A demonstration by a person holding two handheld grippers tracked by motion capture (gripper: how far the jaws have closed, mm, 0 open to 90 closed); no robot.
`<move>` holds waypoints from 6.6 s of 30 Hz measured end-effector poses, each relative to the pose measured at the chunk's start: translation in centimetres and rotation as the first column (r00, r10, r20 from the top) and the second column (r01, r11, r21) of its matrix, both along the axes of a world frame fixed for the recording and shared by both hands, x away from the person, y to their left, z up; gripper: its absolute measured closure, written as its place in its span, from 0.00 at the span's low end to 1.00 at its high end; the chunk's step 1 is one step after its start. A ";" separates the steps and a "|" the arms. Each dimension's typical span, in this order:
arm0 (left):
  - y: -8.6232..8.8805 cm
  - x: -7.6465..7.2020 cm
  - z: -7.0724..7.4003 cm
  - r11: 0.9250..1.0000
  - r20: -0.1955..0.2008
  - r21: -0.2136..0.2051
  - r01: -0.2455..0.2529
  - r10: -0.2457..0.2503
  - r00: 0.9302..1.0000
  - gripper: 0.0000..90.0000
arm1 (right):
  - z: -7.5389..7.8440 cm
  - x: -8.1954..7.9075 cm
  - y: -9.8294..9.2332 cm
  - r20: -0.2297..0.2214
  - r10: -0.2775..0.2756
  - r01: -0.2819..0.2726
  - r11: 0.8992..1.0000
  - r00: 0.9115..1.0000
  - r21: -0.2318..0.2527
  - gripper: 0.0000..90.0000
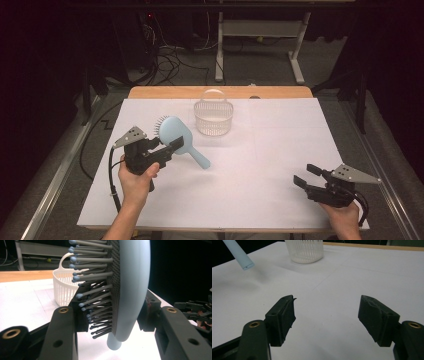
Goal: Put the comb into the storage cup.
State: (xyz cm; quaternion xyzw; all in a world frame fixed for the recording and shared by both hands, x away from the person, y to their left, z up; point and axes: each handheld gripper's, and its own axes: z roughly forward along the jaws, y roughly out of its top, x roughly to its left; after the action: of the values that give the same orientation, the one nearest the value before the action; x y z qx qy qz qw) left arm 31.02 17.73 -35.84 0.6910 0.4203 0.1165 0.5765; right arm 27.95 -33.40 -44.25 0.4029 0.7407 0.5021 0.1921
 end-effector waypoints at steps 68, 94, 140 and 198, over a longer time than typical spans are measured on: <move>-4.6 7.5 5.5 0.996 0.018 0.085 0.021 -0.023 1.000 0.59 | -0.3 -0.3 0.0 0.033 -0.027 0.027 1.000 0.999 -0.010 0.35; -5.1 9.5 6.6 0.994 0.029 0.109 -0.017 0.014 0.999 0.59 | -0.3 -0.4 -0.1 0.027 -0.032 0.032 0.999 0.999 0.002 0.36; -6.5 13.6 7.6 0.991 0.007 0.093 -0.097 0.097 0.995 0.58 | -0.4 -0.4 -0.2 0.034 -0.024 0.023 1.000 0.999 0.011 0.36; -8.5 15.9 2.6 0.973 -0.033 0.180 -0.143 0.152 0.988 0.58 | -0.5 -0.3 -0.1 0.028 -0.010 0.010 1.000 1.000 0.002 0.36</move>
State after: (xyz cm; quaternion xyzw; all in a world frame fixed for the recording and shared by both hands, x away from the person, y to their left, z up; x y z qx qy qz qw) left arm 46.93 9.21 -33.27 0.7088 0.4717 0.1798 0.4927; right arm 27.67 -33.54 -44.75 0.3997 0.7354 0.5075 0.2046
